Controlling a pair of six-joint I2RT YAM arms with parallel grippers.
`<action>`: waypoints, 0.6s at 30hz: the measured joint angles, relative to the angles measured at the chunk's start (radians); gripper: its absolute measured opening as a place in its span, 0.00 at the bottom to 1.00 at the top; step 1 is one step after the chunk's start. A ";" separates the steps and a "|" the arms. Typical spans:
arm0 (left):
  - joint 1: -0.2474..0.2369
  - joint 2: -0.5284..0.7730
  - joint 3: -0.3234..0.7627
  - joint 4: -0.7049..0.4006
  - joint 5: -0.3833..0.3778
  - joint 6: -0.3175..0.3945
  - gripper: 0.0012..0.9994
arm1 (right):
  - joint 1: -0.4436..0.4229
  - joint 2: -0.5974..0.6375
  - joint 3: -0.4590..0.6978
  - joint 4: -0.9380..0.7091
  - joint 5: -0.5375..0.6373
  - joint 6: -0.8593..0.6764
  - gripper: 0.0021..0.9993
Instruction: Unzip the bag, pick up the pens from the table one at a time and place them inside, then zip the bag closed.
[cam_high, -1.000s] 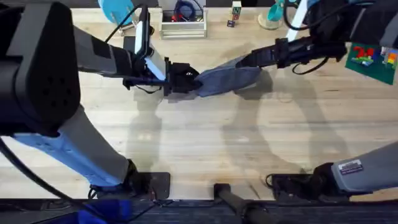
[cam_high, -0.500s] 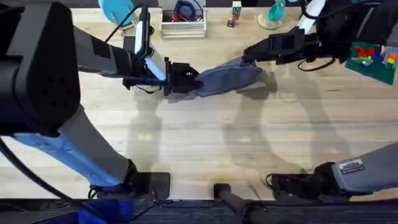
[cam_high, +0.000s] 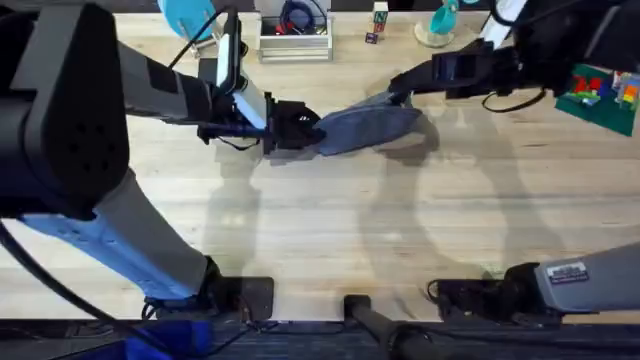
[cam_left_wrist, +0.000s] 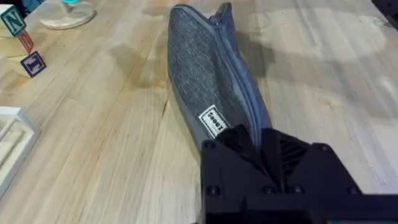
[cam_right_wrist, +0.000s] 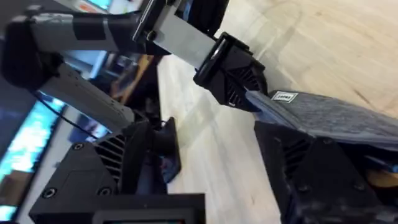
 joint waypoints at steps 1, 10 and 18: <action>0.000 0.000 0.000 0.000 0.000 0.000 0.04 | 0.000 -0.018 0.000 -0.002 0.016 0.000 1.00; 0.000 0.000 0.000 0.000 0.000 0.000 0.04 | 0.000 -0.075 0.000 -0.034 0.179 0.000 1.00; 0.000 0.000 0.000 0.000 0.000 0.000 0.04 | 0.000 -0.074 0.000 -0.066 0.396 0.000 1.00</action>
